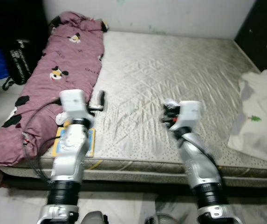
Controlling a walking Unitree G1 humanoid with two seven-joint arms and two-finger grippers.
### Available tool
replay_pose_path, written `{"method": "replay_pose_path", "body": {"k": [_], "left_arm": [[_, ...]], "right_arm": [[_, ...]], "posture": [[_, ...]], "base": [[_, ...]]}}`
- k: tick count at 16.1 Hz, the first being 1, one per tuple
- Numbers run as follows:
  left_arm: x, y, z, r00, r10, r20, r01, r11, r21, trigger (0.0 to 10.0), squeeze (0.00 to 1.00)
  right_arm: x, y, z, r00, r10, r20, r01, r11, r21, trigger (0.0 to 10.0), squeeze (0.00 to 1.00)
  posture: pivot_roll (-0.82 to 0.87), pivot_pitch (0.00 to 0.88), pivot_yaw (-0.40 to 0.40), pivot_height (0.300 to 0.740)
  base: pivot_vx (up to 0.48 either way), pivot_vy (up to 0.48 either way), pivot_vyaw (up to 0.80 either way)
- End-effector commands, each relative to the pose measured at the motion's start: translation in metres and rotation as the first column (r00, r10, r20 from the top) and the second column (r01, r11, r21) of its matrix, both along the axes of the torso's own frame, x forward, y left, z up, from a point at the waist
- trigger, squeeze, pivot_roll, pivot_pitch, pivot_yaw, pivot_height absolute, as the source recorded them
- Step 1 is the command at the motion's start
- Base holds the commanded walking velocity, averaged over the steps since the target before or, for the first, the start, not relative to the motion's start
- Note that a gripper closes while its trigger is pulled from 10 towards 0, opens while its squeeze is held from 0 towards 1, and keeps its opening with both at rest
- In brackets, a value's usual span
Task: Clean up the room
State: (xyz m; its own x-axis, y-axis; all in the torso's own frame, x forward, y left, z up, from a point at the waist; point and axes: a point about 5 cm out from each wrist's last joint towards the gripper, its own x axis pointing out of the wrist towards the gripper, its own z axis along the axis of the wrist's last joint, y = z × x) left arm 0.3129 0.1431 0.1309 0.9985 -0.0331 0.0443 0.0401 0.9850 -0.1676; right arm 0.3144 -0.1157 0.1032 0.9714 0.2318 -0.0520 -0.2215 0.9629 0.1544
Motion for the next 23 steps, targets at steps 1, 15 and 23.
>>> {"method": "replay_pose_path", "body": {"k": [1,15,23], "left_arm": [[0.0,-0.0109,0.0018,0.999,-0.048,0.008,0.048,0.999,-0.01,10.0,0.0],[-0.0001,-0.0124,0.0034,0.998,-0.061,0.021,0.062,0.997,-0.038,10.0,0.0],[0.003,-0.0118,0.0045,0.999,-0.036,0.018,0.037,0.998,-0.048,10.0,0.0]], "right_arm": [[0.0005,-0.0132,0.0003,0.999,-0.035,0.0,0.035,0.999,-0.009,10.0,0.0],[0.0027,-0.0132,0.0004,0.999,-0.033,0.002,0.033,0.999,-0.01,10.0,0.0],[0.0031,-0.0133,-0.001,0.999,-0.037,-0.005,0.037,0.999,-0.007,10.0,0.0]], "posture": [[-0.01,0.0,-0.017,0.74],[-0.01,0.0,-0.015,0.74],[-0.01,0.0,-0.011,0.74]], "base": [[0.0,0.0,-0.8],[0.191,0.0,-0.13],[0.0,0.158,-0.35]]}}
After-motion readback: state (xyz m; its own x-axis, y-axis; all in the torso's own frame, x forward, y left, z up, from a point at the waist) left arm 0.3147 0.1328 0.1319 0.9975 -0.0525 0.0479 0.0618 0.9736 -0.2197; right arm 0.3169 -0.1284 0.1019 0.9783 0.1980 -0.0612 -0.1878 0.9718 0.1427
